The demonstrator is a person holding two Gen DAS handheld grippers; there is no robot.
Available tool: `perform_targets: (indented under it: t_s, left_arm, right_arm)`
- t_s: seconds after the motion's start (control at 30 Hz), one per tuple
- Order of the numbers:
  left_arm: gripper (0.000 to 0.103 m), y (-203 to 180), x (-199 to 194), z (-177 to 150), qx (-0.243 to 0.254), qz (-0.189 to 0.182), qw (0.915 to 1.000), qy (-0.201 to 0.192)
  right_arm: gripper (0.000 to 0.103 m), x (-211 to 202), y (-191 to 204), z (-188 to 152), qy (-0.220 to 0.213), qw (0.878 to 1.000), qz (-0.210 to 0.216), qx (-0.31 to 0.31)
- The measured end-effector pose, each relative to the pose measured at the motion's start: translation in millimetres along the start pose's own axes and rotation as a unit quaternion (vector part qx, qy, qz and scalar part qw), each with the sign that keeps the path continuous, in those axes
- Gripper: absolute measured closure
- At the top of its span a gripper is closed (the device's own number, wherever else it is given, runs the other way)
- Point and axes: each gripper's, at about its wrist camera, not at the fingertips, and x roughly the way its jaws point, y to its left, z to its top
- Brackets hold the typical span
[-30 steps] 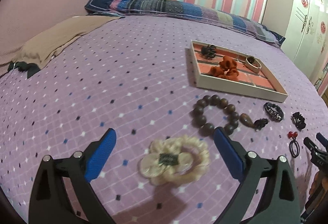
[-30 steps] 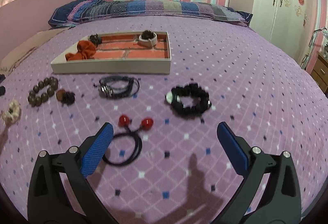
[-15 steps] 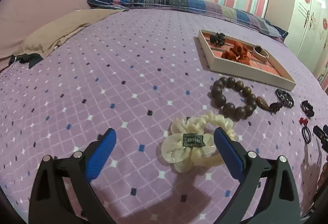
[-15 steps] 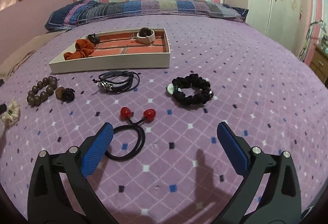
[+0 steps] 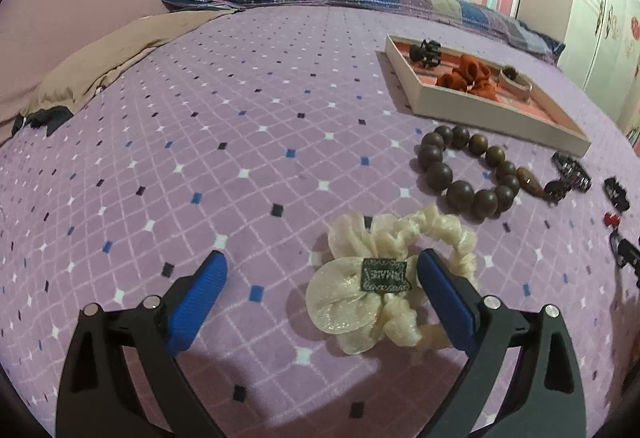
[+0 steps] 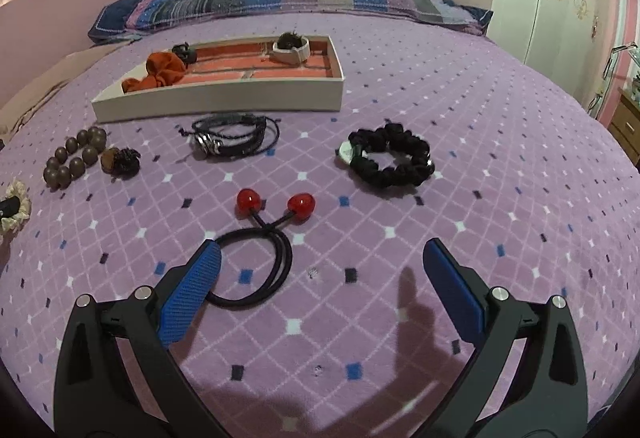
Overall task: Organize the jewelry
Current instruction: 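Lower the left tool around the cream scrunchie while the right tool approaches the red-bead hair tie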
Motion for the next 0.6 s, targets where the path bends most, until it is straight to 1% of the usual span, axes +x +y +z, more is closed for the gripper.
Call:
perform_targets:
  t_s: [0.03, 0.2, 0.4, 0.47, 0.5, 0.53, 0.6]
  left_arm:
    - [0.009, -1.5, 0.8, -0.9, 0.005, 0.004, 1.0000, 0.000]
    - [0.009, -1.1, 3.5, -1.0, 0.007, 0.004, 0.9999, 0.006]
    - [0.009, 0.3, 3.3, -1.3, 0.005, 0.003, 1.0000, 0.004]
    - [0.010, 0.9, 3.1, -1.2, 0.004, 0.002, 1.0000, 0.002]
    - [0.010, 0.7, 2.2, -1.5, 0.004, 0.001, 1.0000, 0.001]
    - [0.011, 1.2, 1.4, -1.4, 0.003, -0.001, 1.0000, 0.000]
    - [0.020, 1.2, 0.1, -1.2, 0.004, -0.001, 1.0000, -0.003]
  right_arm:
    - [0.012, 1.6, 0.4, -0.2, 0.003, 1.000, 0.001, 0.000]
    - [0.019, 5.1, -0.9, -0.7, 0.011, 1.000, 0.010, 0.005]
    - [0.032, 4.6, 2.4, -1.4, 0.011, 1.000, 0.018, -0.003]
    - [0.044, 3.9, 2.9, -1.2, 0.011, 1.000, 0.025, -0.003]
    - [0.047, 3.3, 3.3, -1.3, 0.011, 1.000, 0.029, -0.004]
    - [0.054, 3.2, 3.6, -0.8, 0.011, 0.999, 0.032, -0.005]
    - [0.057, 3.6, 4.5, 0.1, 0.014, 0.999, 0.038, -0.006]
